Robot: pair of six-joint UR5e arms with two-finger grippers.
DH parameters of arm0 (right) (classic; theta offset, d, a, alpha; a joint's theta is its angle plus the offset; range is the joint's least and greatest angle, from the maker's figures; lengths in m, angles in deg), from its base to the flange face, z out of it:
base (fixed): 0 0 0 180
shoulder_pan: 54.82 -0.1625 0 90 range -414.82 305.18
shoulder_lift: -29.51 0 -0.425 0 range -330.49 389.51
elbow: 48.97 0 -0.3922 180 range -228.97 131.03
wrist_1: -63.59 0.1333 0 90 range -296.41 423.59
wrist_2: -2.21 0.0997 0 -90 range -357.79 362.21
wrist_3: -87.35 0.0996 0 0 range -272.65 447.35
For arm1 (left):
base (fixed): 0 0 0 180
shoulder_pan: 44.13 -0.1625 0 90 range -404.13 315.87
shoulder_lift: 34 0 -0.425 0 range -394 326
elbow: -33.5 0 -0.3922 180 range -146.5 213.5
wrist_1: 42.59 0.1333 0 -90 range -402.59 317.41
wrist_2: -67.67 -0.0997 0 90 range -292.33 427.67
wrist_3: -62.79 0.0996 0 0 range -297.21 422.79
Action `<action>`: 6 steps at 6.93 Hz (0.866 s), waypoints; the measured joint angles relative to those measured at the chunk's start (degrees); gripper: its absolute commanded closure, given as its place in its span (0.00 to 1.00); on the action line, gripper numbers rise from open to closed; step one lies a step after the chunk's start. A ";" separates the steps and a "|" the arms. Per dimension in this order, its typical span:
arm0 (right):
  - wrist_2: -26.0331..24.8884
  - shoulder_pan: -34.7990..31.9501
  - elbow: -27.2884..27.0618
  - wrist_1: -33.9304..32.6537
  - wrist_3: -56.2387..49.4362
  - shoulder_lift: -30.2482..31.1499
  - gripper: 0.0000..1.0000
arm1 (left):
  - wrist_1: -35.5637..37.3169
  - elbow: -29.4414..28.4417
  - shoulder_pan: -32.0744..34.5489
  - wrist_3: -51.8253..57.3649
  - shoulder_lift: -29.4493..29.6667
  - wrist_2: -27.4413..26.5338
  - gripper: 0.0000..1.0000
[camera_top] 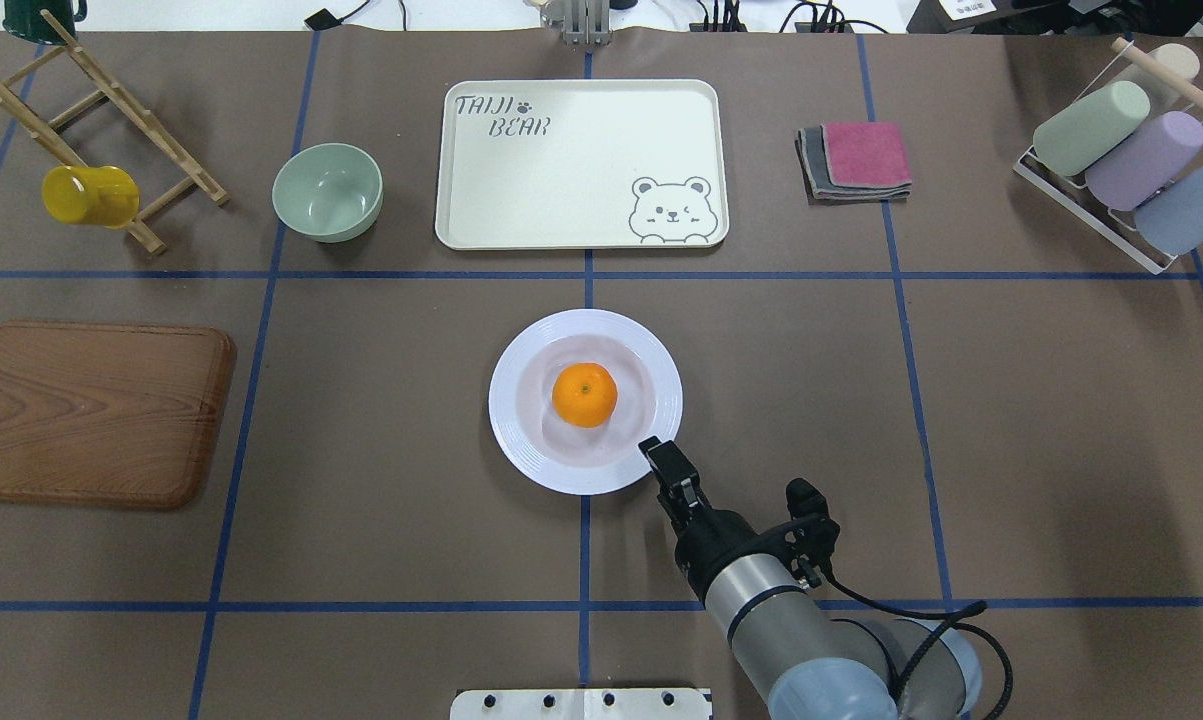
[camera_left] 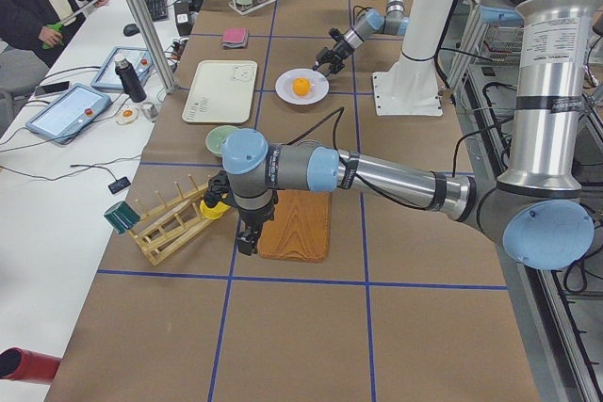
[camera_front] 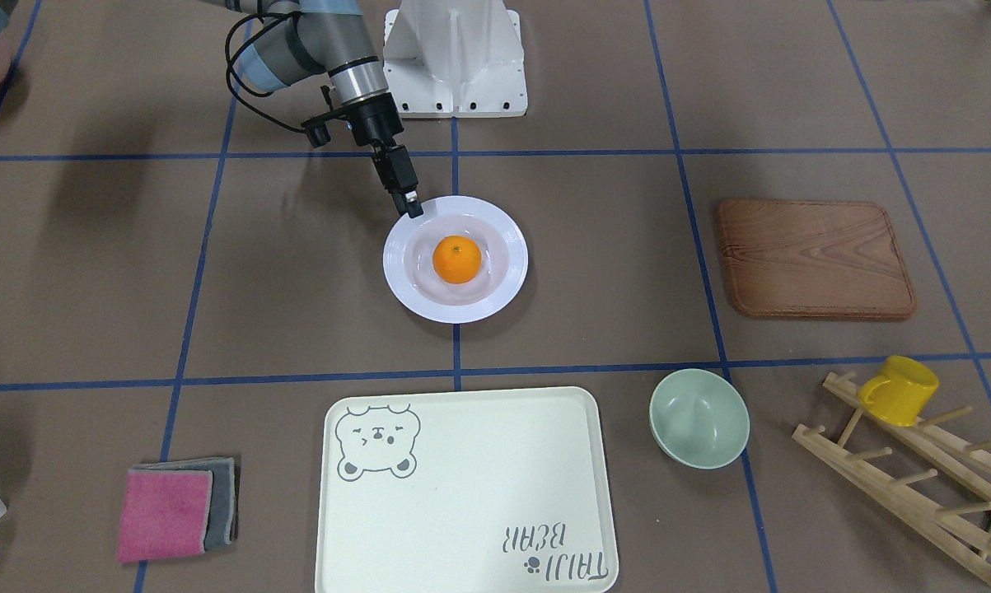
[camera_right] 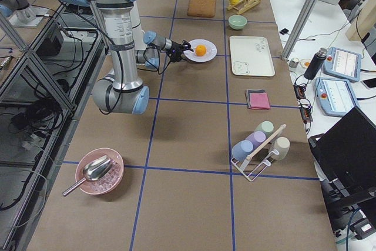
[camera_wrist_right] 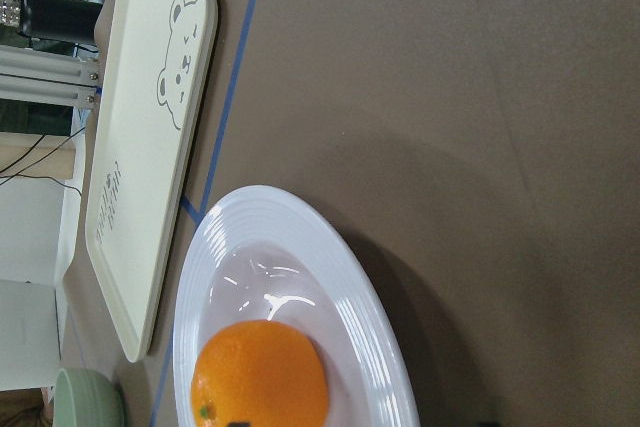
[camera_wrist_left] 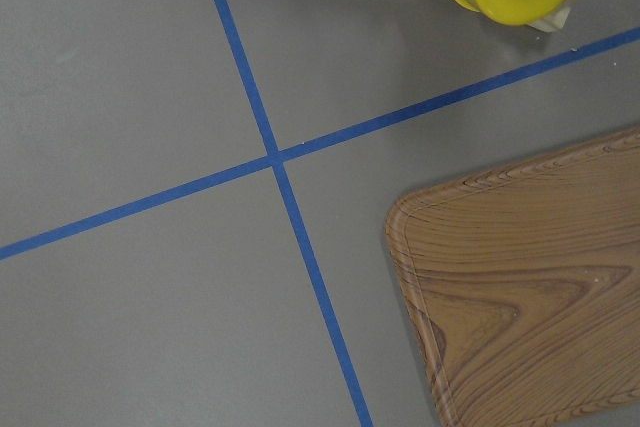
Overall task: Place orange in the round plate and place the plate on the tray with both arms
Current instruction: 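Grip the near rim of the white plate with the right gripper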
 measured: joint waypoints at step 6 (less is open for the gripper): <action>0.99 -2.84 2.09 0.51 2.82 -2.97 1.00 | -0.04 0.49 0.15 -0.04 -0.47 0.01 0.01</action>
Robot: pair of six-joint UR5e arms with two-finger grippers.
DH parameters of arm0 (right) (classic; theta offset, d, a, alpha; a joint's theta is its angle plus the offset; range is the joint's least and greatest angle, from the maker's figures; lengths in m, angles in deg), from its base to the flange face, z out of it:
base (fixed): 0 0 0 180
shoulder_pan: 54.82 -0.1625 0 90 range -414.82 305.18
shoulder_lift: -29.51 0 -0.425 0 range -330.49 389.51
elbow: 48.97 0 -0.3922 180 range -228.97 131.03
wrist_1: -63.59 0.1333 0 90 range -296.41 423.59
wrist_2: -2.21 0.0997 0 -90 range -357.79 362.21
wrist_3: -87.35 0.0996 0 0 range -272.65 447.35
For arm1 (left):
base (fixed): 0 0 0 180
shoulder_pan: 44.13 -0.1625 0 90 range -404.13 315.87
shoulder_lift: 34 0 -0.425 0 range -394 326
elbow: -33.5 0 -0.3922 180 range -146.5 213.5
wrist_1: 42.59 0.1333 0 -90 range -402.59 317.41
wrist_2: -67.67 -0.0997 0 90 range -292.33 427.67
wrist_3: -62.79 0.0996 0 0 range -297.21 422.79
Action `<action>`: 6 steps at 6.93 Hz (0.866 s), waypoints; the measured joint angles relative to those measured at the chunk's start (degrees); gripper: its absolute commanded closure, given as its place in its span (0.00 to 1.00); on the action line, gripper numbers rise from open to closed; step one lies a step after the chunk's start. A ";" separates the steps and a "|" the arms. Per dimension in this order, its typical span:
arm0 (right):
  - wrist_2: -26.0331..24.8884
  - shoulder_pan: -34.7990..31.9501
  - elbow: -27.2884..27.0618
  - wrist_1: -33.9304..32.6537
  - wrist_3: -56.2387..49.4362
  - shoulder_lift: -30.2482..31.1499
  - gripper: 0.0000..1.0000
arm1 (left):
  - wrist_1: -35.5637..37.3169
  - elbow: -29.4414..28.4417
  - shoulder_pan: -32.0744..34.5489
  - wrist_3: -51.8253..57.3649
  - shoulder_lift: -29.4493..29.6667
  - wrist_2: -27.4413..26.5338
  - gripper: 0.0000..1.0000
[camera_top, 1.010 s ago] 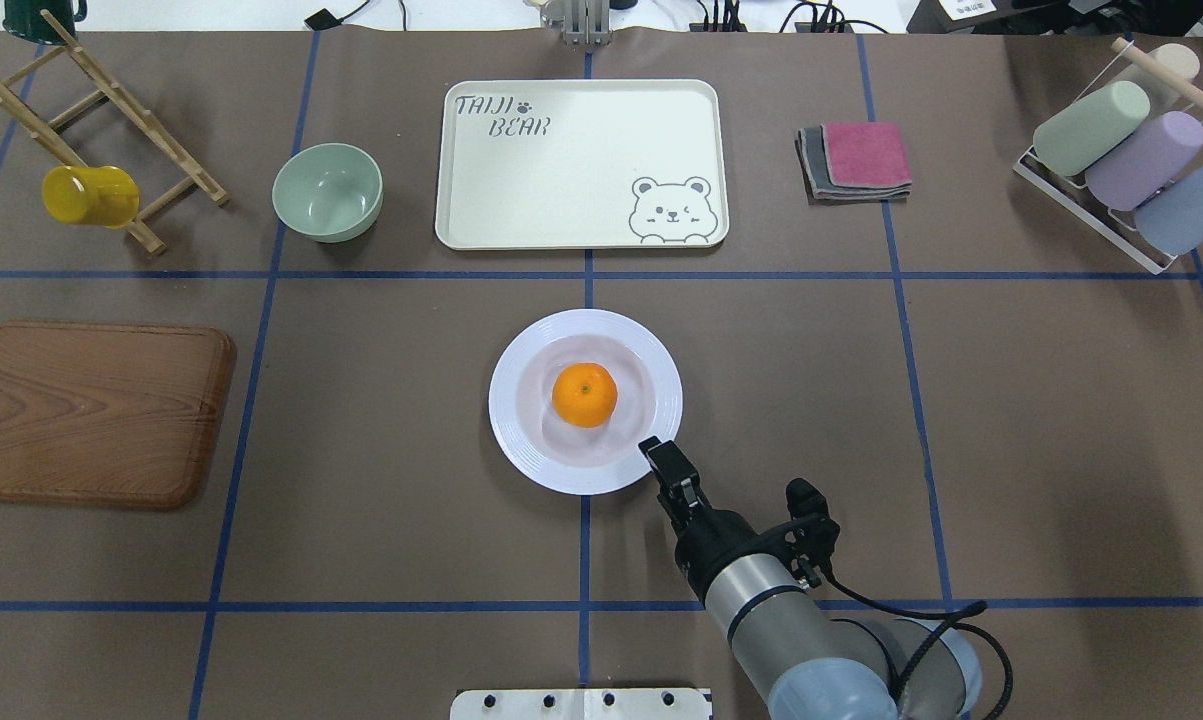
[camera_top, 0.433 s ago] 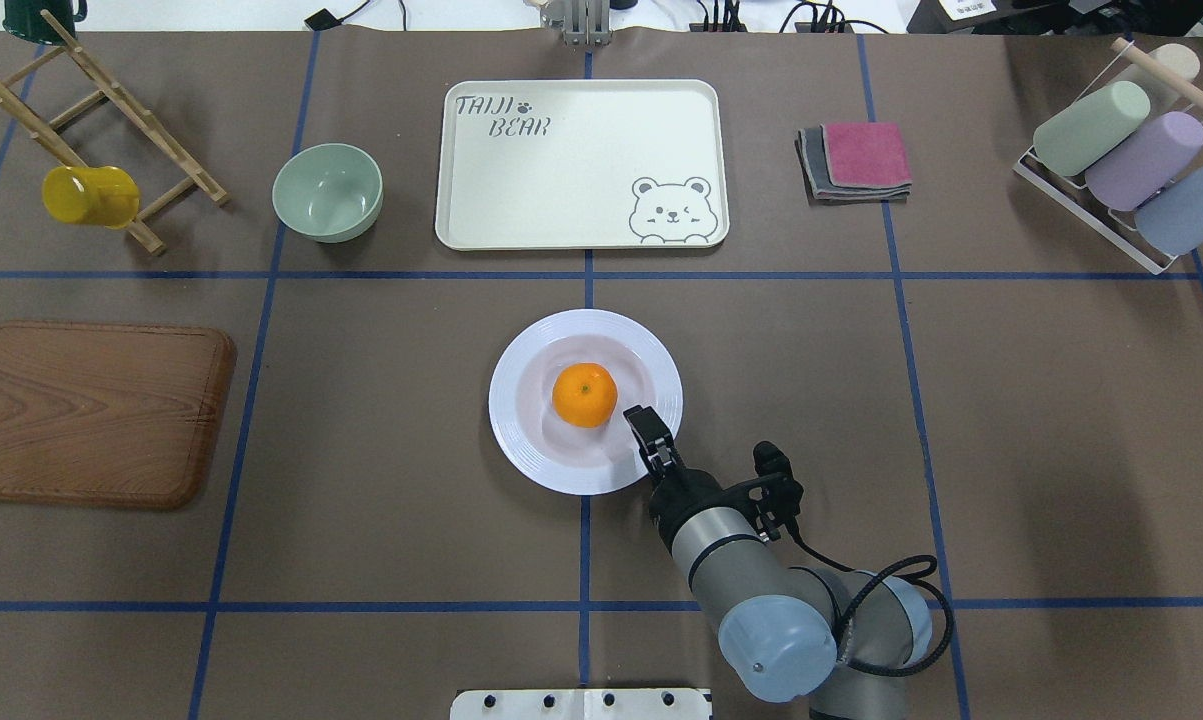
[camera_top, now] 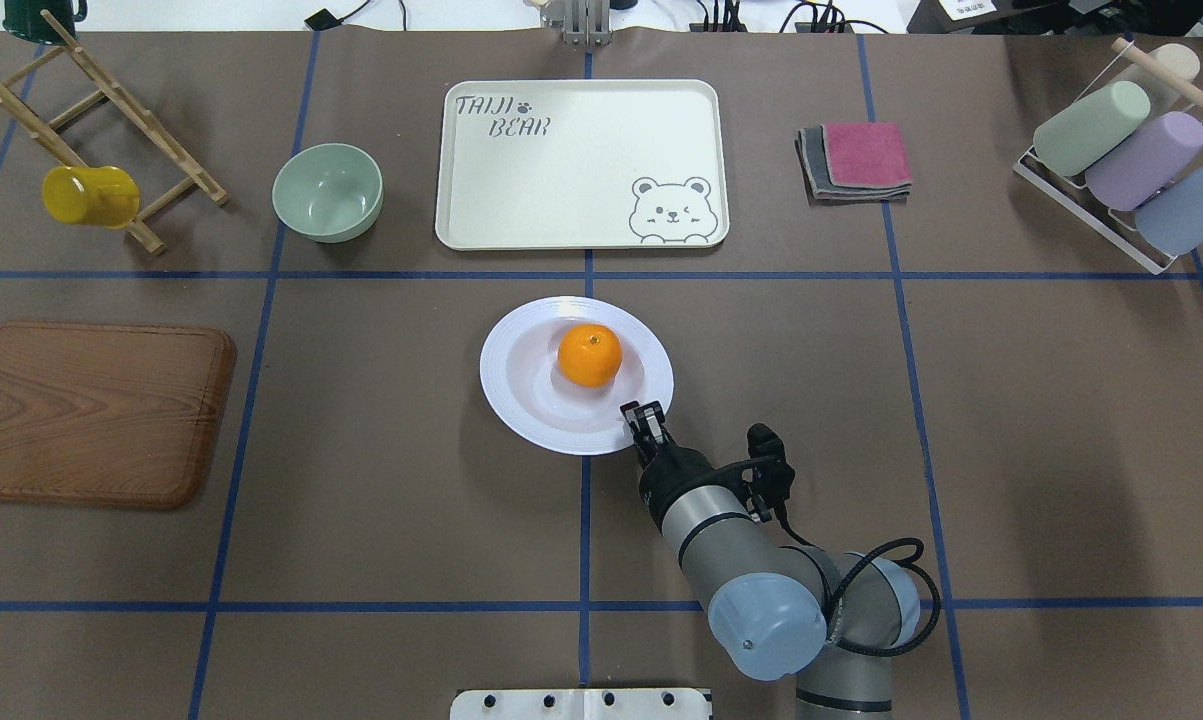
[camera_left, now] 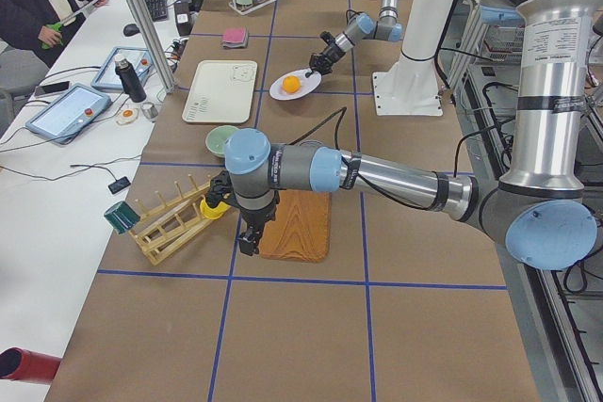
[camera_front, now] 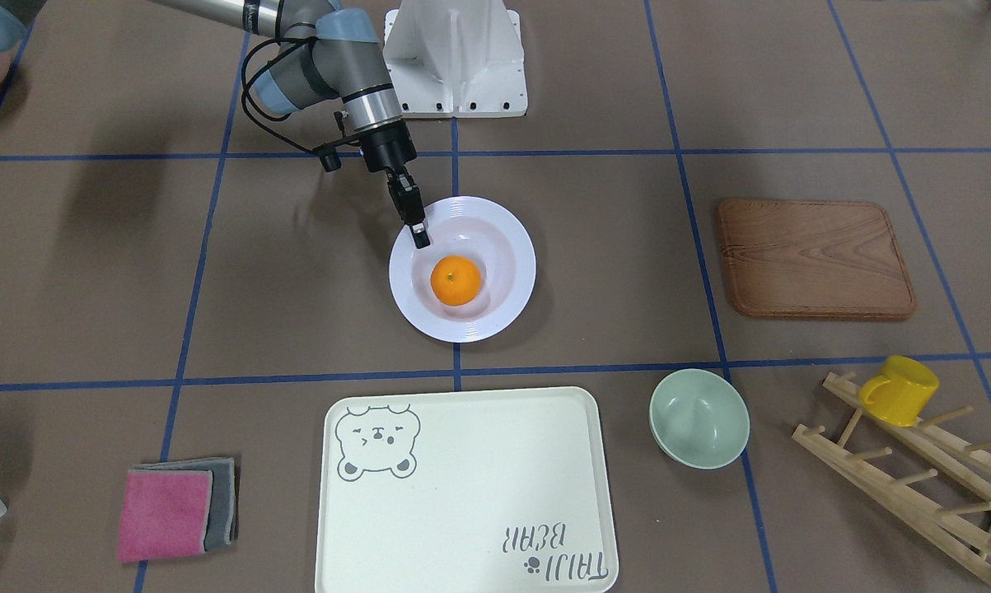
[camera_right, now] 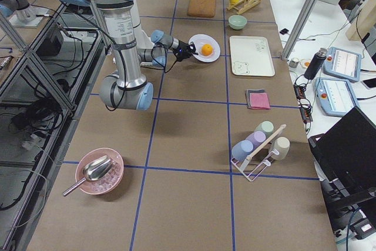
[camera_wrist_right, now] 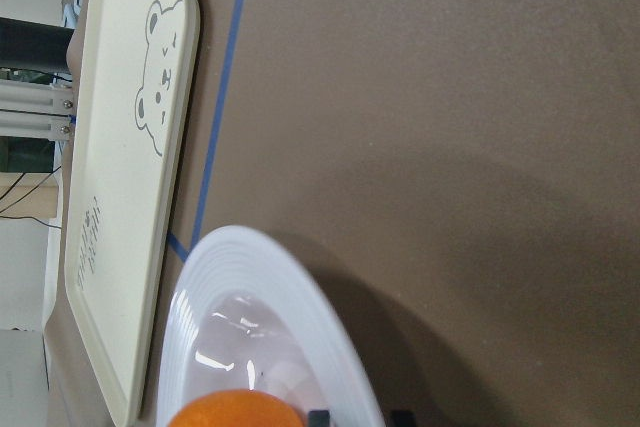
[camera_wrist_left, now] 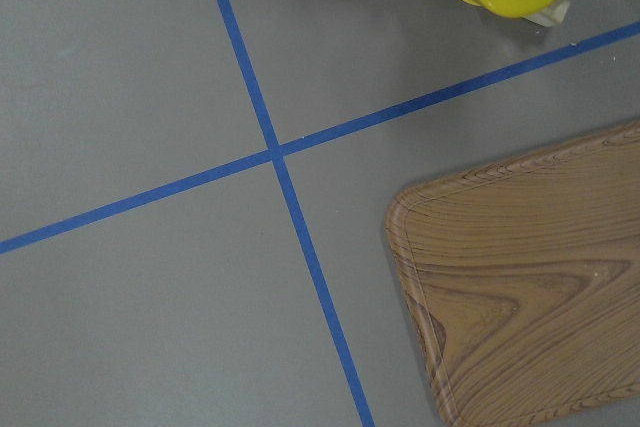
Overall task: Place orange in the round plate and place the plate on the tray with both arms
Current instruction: 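Slide the plate with the orange onto the bear tray using the right gripper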
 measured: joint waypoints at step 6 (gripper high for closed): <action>-2.61 -13.63 10.05 -4.36 -5.60 -9.71 1.00 | 0.00 -0.08 -0.03 -0.56 0.00 0.00 0.01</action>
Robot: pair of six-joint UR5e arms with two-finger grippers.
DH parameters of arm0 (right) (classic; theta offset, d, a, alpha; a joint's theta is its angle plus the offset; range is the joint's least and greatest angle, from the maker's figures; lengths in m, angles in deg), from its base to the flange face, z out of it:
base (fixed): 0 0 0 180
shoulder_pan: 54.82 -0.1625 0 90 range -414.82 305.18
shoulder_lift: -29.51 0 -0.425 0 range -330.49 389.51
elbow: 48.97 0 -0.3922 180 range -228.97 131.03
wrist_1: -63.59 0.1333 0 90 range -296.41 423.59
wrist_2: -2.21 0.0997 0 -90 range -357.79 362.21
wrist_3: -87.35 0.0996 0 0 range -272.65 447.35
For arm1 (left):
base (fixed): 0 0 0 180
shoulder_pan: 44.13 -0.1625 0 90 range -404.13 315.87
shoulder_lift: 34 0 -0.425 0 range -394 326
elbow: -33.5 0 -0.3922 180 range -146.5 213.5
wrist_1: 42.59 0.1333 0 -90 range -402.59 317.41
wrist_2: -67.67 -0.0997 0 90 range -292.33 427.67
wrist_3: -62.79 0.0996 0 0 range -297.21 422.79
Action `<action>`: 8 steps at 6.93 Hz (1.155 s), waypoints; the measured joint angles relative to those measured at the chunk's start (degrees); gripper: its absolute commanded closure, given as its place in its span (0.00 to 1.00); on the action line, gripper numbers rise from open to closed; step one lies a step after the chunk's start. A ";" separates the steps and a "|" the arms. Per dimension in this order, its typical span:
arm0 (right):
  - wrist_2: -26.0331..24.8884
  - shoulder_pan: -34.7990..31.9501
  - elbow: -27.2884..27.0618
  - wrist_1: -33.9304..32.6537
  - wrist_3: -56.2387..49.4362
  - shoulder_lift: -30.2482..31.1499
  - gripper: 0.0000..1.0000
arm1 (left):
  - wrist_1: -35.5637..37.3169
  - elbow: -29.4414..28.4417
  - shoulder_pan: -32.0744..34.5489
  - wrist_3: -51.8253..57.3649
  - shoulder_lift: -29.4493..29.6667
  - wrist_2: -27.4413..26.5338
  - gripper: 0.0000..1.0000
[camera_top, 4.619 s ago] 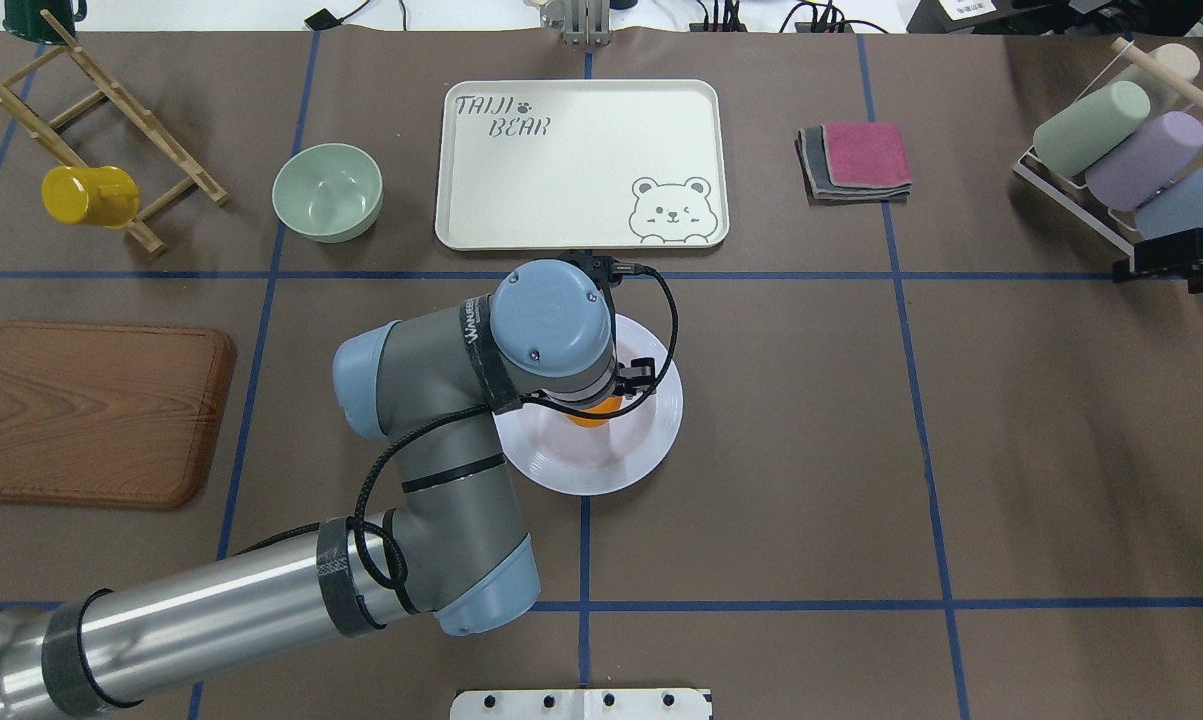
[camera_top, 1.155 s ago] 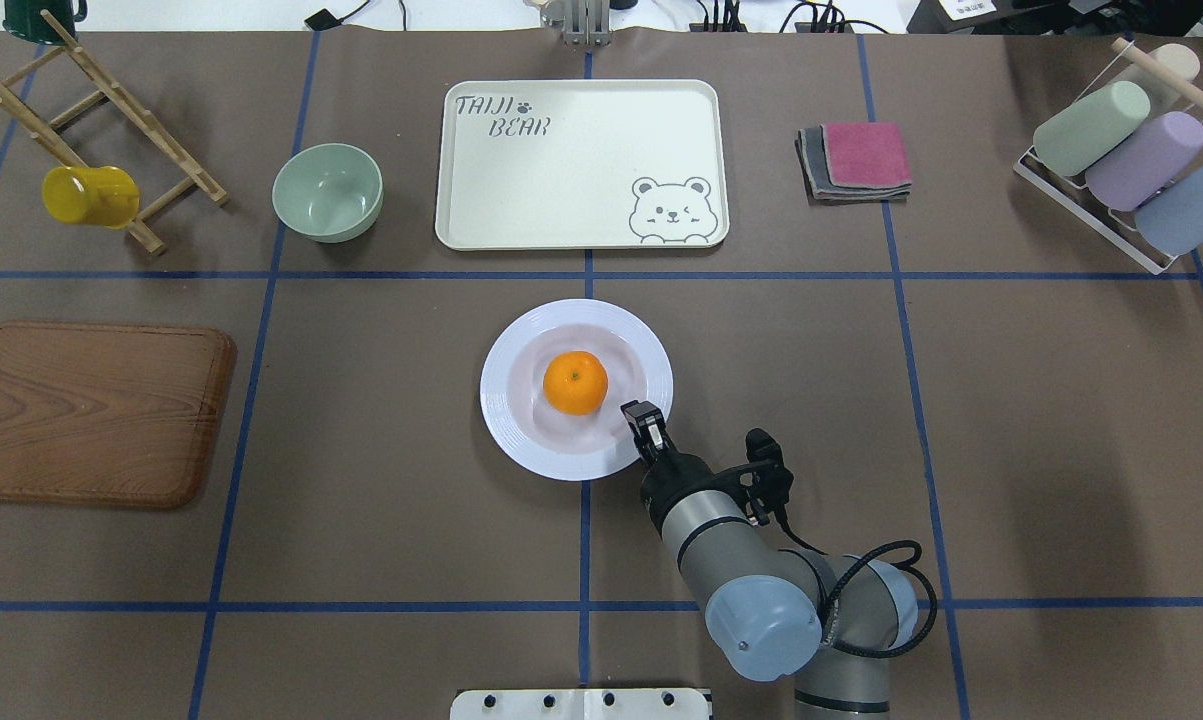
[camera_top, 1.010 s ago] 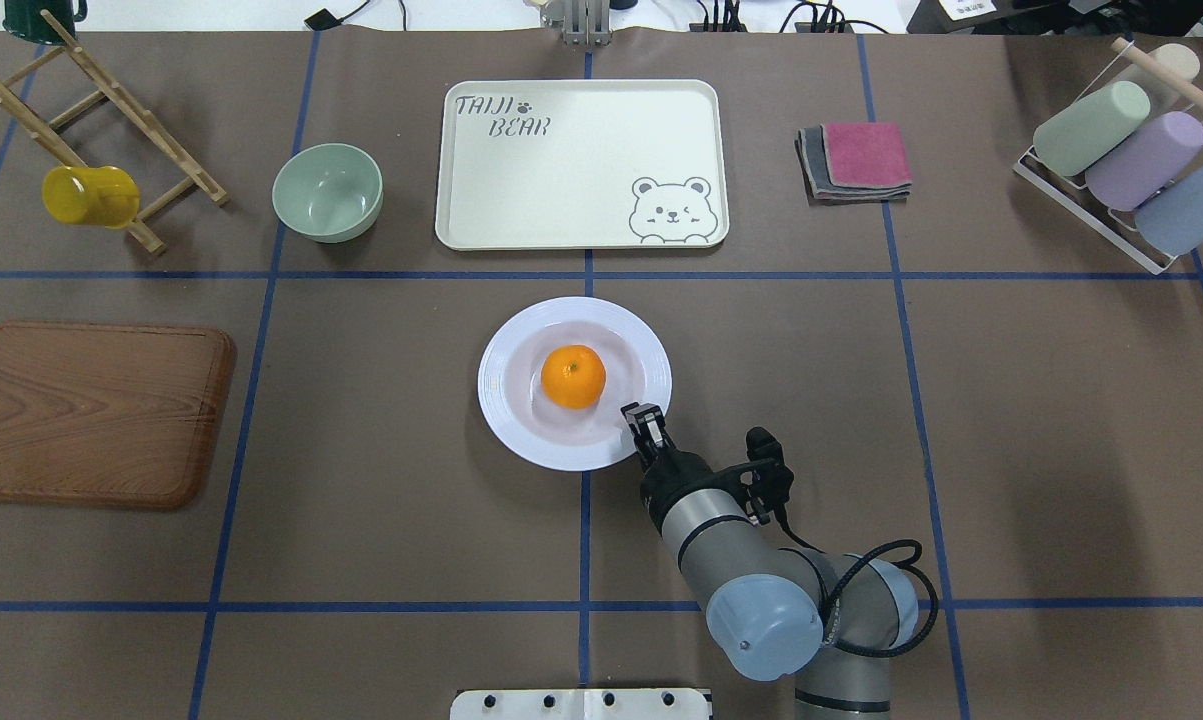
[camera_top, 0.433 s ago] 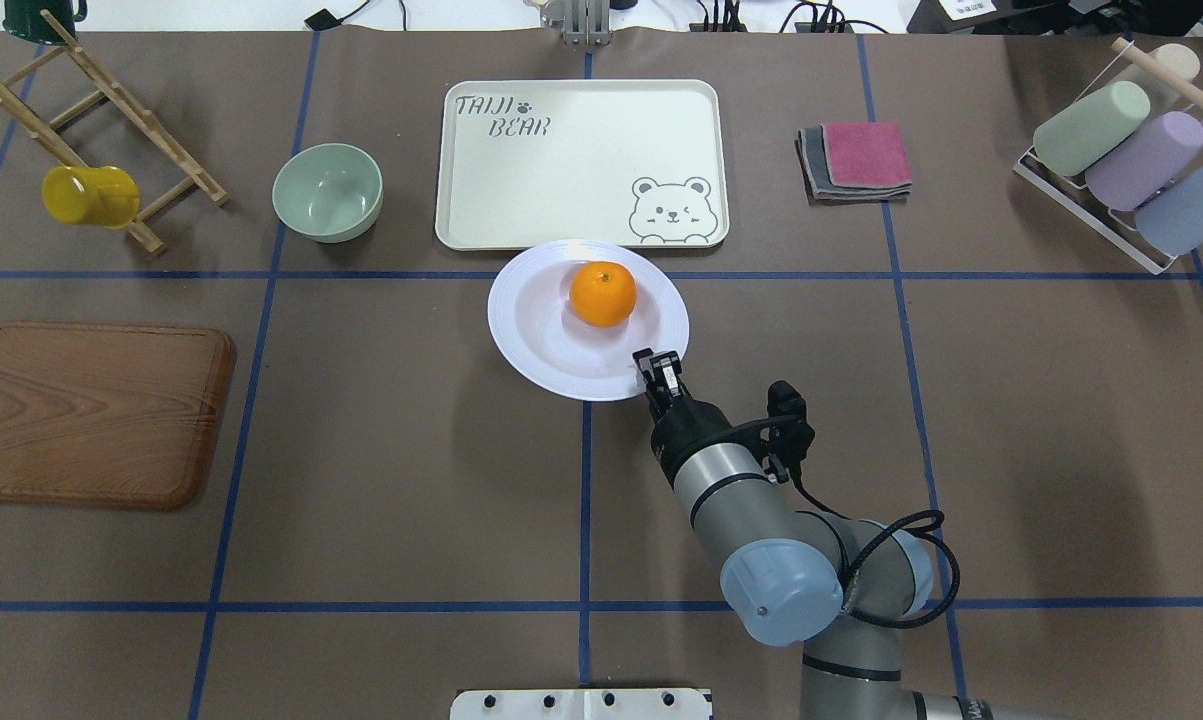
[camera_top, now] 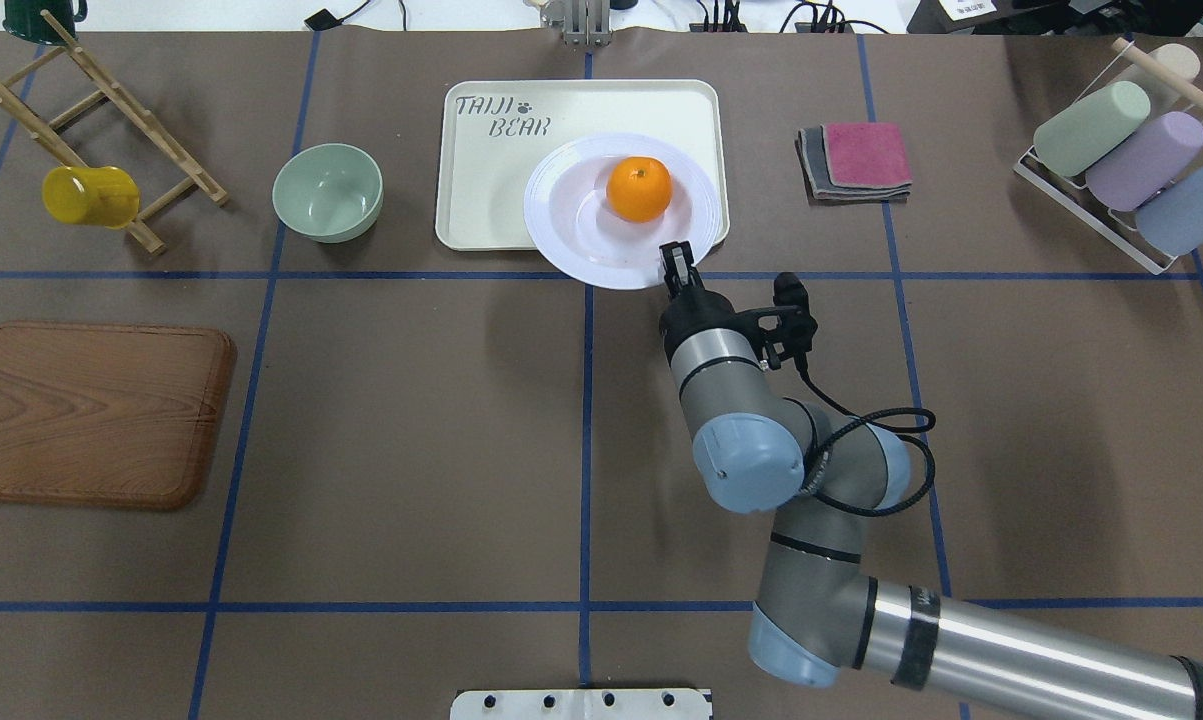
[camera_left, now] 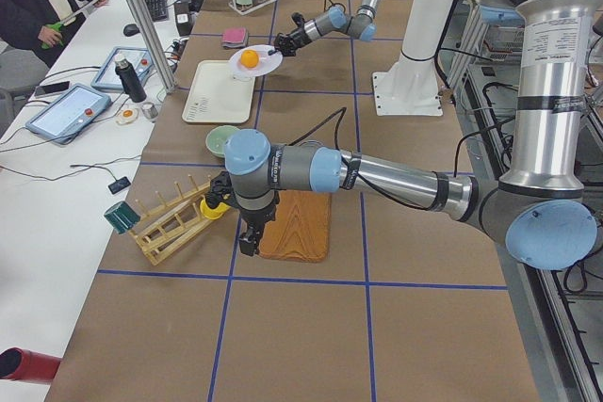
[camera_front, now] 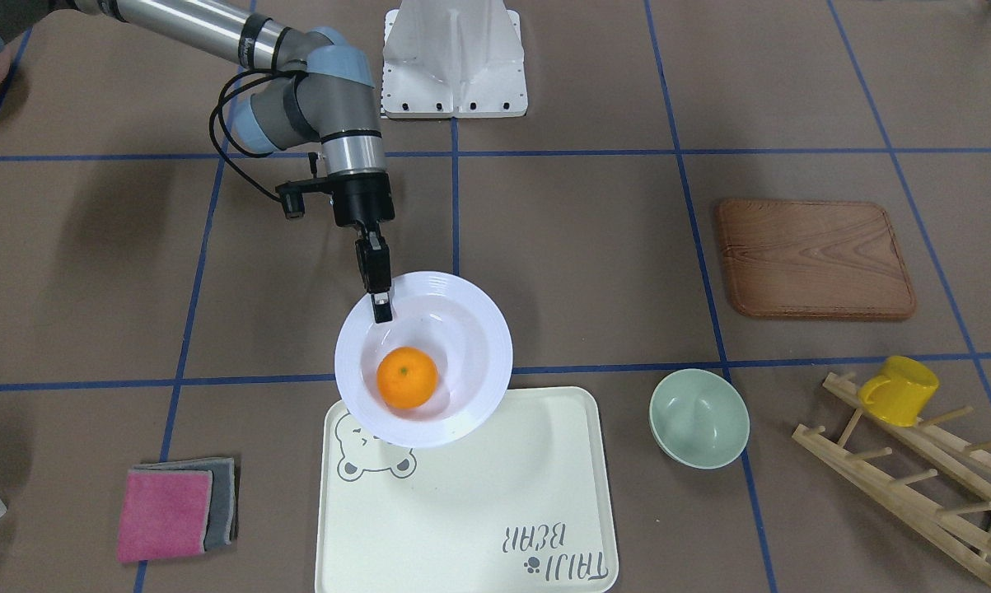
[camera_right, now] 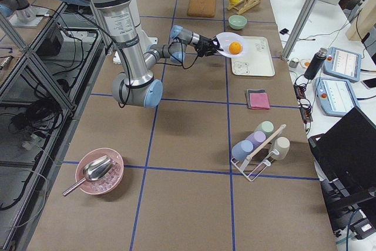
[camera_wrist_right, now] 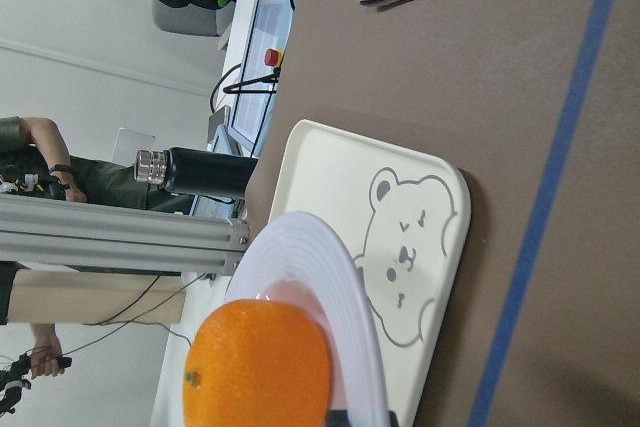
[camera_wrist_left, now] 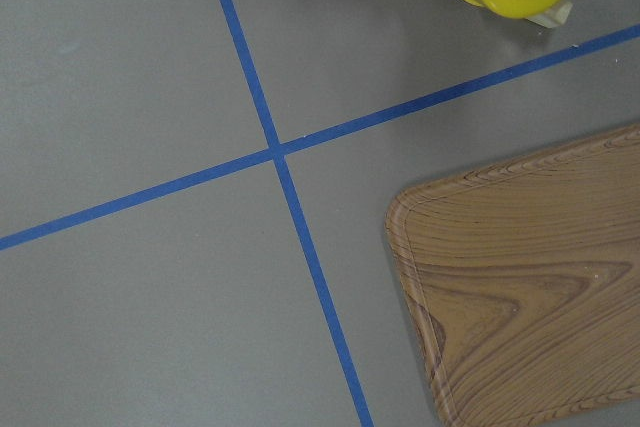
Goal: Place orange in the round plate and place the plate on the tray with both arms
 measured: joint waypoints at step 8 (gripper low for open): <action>23.41 -9.22 8.21 -6.20 -26.60 -9.01 0.00 | 0.07 -0.34 -0.03 0.09 0.00 0.00 0.01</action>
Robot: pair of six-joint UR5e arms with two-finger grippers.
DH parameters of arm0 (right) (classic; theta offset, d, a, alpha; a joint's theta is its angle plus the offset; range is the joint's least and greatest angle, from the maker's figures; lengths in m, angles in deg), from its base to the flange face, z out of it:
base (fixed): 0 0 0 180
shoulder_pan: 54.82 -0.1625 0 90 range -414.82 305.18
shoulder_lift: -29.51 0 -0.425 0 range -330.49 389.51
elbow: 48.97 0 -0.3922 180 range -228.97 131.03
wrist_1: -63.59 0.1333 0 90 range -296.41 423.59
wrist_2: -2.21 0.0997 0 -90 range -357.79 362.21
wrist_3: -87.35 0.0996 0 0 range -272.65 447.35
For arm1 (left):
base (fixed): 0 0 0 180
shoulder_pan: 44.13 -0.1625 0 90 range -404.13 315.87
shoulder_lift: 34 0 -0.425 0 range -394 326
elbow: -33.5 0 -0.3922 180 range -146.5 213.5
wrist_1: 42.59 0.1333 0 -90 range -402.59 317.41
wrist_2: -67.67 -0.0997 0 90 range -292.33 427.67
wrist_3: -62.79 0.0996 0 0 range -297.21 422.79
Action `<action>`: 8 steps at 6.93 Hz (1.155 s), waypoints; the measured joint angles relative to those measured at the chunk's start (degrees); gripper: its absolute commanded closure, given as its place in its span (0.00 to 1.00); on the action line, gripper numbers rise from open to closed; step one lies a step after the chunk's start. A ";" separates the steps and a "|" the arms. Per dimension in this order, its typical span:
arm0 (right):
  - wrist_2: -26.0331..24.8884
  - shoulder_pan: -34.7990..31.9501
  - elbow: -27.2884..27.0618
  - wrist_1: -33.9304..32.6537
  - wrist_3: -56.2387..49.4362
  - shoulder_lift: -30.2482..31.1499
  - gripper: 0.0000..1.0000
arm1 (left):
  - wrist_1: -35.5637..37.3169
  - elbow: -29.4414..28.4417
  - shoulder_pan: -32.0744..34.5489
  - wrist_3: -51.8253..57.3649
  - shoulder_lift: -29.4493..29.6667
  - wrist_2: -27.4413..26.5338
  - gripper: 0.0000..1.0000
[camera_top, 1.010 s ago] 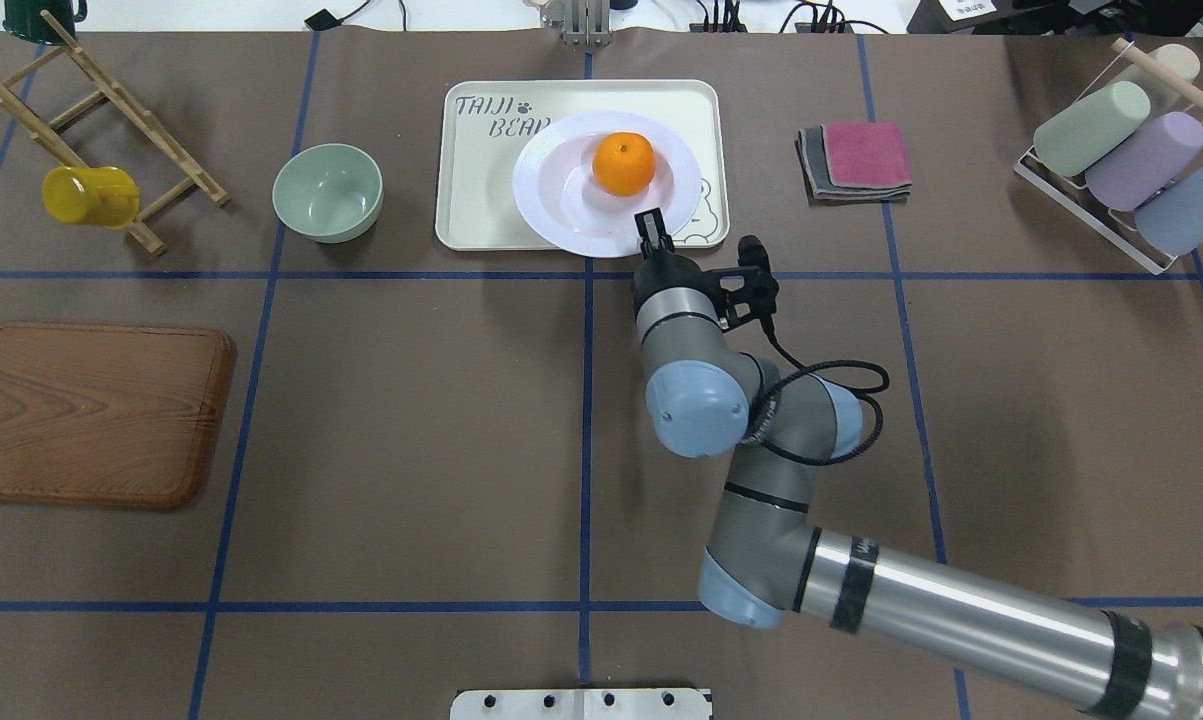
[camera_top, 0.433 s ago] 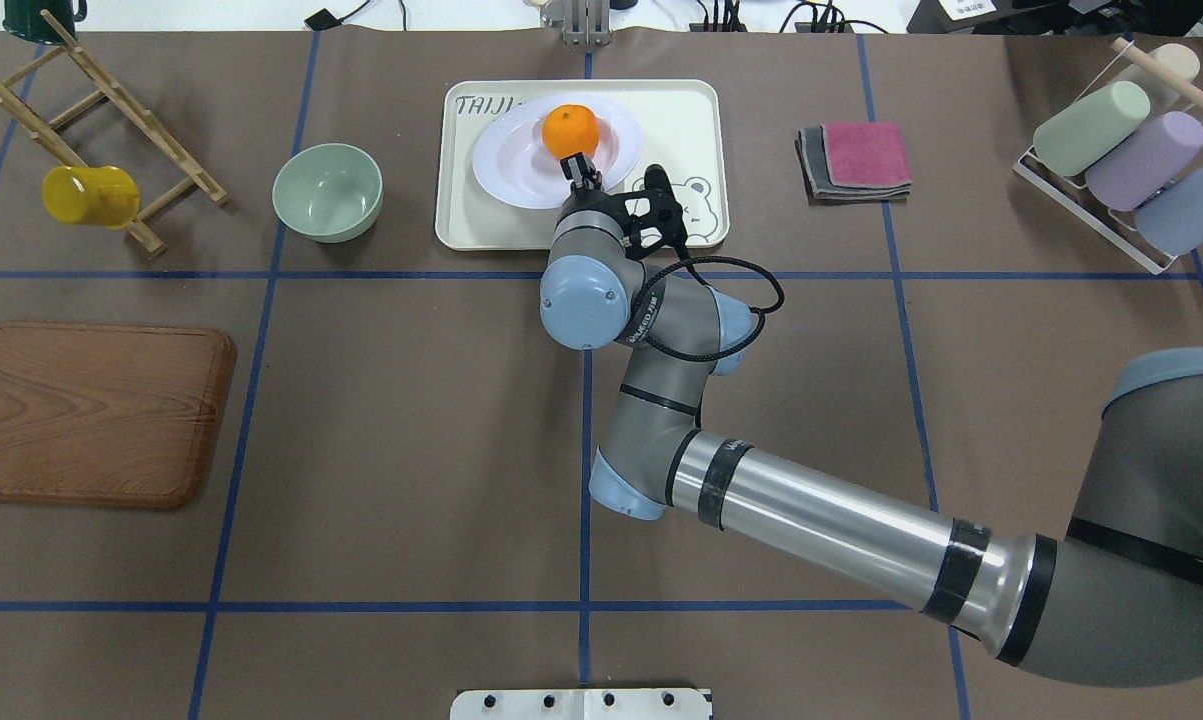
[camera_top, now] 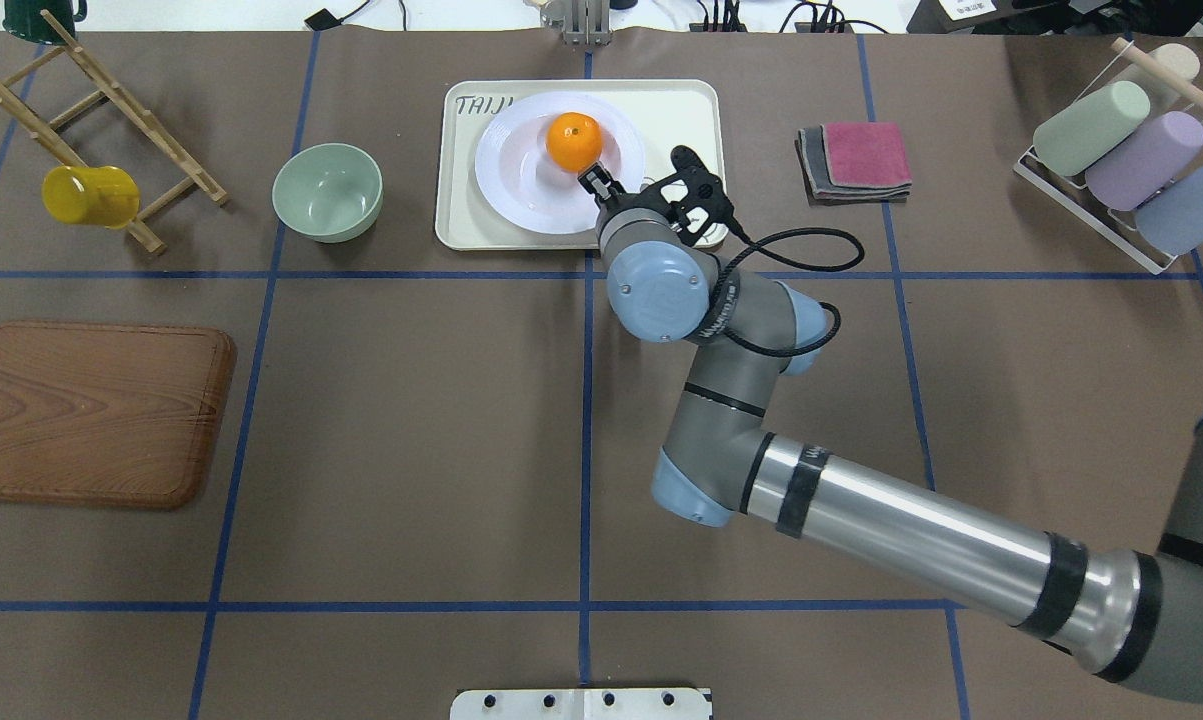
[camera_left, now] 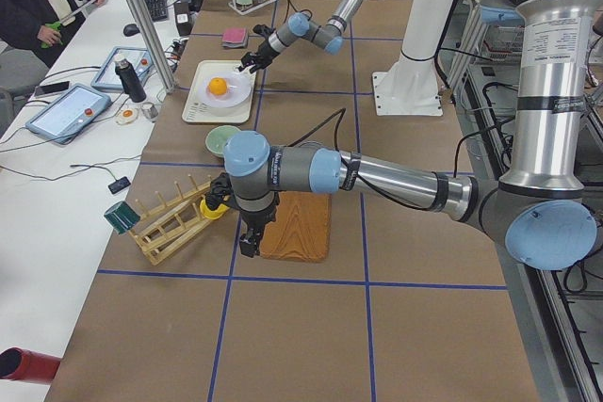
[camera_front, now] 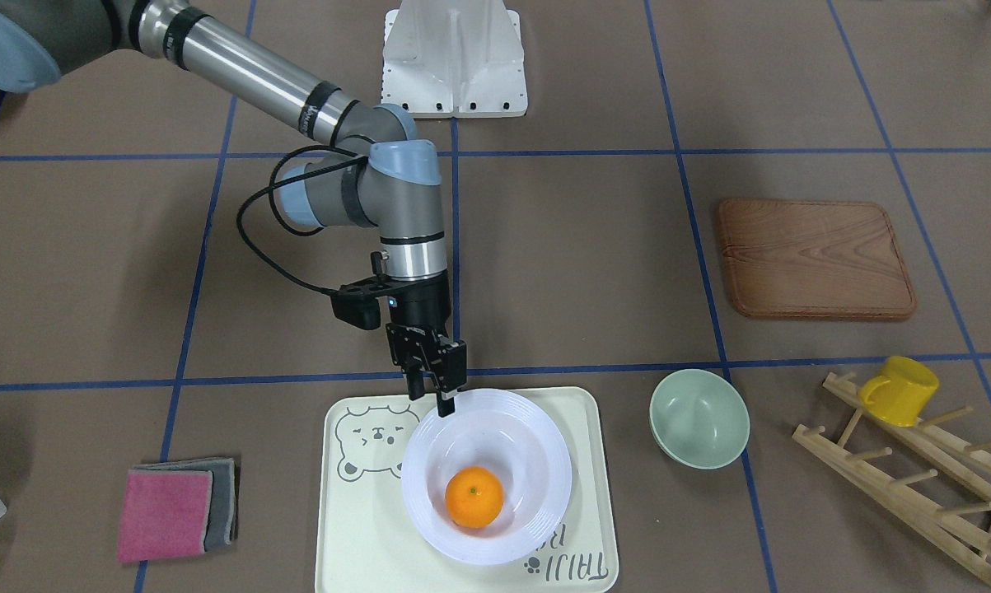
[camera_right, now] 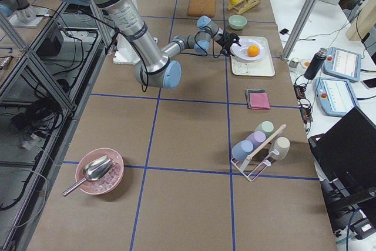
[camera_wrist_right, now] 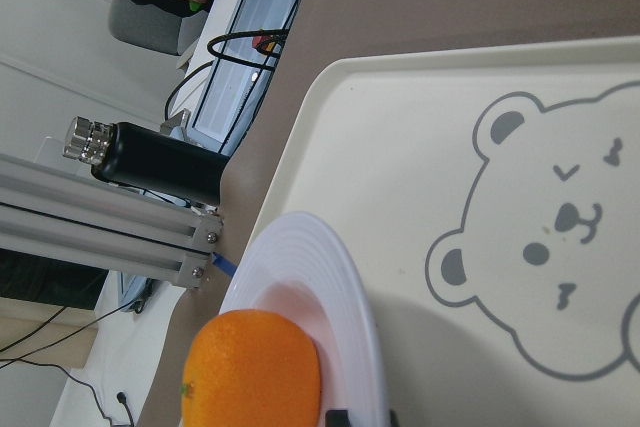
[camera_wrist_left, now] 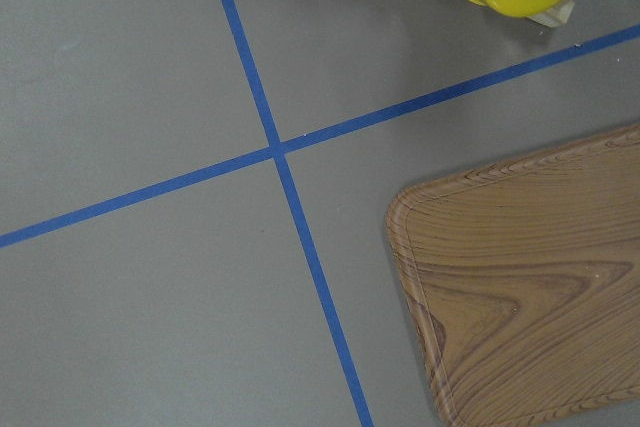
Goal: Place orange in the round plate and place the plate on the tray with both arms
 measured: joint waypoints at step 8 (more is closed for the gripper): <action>52.36 -45.71 -27.69 -32.56 -85.69 33.17 0.00 | 0.43 0.67 1.77 -5.53 -1.21 -0.64 0.01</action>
